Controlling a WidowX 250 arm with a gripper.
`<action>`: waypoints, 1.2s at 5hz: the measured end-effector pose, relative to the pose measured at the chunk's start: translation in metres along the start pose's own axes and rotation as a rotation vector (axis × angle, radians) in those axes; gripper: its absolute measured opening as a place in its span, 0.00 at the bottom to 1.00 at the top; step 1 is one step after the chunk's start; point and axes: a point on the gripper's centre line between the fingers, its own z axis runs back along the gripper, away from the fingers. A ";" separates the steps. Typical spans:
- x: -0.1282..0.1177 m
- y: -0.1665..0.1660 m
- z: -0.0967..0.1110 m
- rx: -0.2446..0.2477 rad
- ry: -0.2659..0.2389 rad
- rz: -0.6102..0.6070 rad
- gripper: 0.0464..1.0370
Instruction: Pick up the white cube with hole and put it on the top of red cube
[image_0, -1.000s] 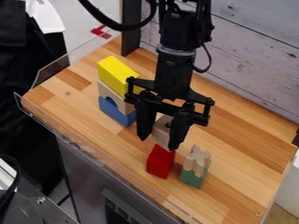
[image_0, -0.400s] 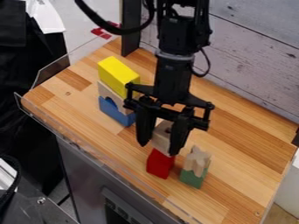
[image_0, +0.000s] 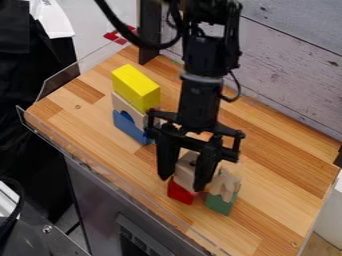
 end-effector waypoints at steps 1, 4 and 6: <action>0.002 0.003 0.001 -0.012 -0.005 0.011 0.53; 0.004 0.010 0.003 -0.024 -0.010 0.027 0.53; 0.002 0.009 0.005 -0.029 0.009 -0.002 0.88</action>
